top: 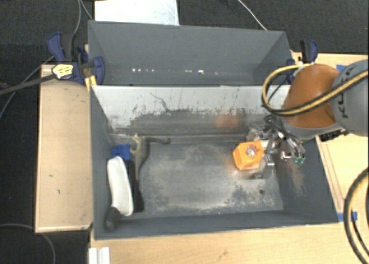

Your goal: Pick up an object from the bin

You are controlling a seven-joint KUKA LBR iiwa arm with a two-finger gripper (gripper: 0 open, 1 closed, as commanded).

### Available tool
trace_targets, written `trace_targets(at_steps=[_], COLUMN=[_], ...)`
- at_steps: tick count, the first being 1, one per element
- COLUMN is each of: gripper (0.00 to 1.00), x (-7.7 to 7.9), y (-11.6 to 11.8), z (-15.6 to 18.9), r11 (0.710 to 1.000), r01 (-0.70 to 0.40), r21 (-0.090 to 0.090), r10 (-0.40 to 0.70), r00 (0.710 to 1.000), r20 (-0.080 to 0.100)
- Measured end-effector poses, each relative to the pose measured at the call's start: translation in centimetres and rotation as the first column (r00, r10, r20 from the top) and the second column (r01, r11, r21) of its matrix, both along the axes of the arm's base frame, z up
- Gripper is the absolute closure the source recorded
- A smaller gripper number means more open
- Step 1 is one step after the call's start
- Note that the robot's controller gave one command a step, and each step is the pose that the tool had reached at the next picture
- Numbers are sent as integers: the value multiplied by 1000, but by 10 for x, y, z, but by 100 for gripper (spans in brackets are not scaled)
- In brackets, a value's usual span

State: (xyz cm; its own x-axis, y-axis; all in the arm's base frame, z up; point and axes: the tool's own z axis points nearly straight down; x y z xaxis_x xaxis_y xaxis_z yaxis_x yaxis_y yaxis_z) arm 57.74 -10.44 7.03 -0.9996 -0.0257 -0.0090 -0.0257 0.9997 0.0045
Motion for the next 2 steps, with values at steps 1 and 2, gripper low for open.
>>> trace_targets(at_steps=[1, 2], gripper=[100, 100], x=[3, 3], y=[27, 27], z=[2, 2], r11=[1000, 1000], r01=[19, 18], r21=[-3, -3], r10=[-19, -18], r00=[1000, 1000], r20=[4, 4])
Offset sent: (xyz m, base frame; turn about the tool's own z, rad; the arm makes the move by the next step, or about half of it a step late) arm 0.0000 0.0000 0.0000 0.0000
